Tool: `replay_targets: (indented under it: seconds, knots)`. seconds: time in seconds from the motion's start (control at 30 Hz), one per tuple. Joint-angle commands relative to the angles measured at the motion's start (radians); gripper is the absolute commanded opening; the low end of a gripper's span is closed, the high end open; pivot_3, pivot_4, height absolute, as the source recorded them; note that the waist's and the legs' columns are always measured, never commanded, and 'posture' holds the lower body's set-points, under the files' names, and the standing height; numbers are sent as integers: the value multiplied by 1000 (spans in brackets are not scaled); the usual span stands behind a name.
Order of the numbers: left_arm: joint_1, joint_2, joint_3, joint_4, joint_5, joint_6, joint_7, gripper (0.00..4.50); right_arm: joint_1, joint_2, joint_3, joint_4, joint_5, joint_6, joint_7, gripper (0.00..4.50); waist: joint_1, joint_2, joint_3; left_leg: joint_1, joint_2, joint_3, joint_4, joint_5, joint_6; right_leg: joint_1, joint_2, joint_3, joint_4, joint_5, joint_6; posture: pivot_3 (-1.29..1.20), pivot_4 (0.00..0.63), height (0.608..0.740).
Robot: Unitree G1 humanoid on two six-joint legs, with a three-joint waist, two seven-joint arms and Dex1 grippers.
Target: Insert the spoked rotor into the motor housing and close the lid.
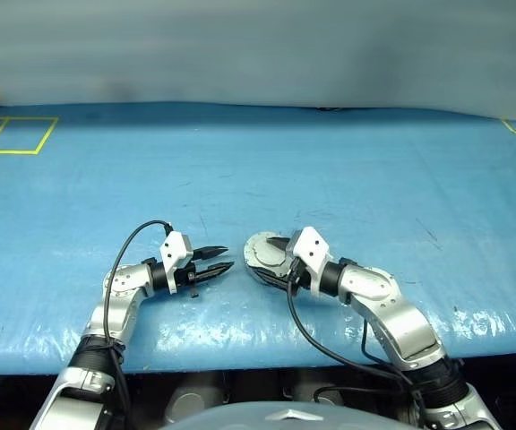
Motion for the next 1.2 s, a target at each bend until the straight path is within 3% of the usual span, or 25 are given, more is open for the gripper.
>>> replay_targets:
  seconds: [0.03,0.73,0.83,1.2]
  knots:
    - [7,-5,-8,-33,2,-2,0,1745,-17,8,-44,-8,11,-28,-16,3564,0,0,0,0,0,0,0,0,0,0,0,0,0,0,0,0,150,740]
    - [11,-3,-9,-33,0,-3,5,1745,10,11,-23,59,-13,-16,-19,3564,0,0,0,0,0,0,0,0,0,0,0,0,0,0,0,0,150,740]
    - [11,-3,-8,-34,-1,-3,6,1745,10,11,-27,62,-9,-9,-17,3024,0,0,0,0,0,0,0,0,0,0,0,0,0,0,0,0,150,740]
    - [7,-4,-7,-32,-4,0,8,1745,-20,-27,-33,8,-6,2,1,3011,2,0,0,0,0,0,0,0,0,0,0,0,0,0,0,0,150,740]
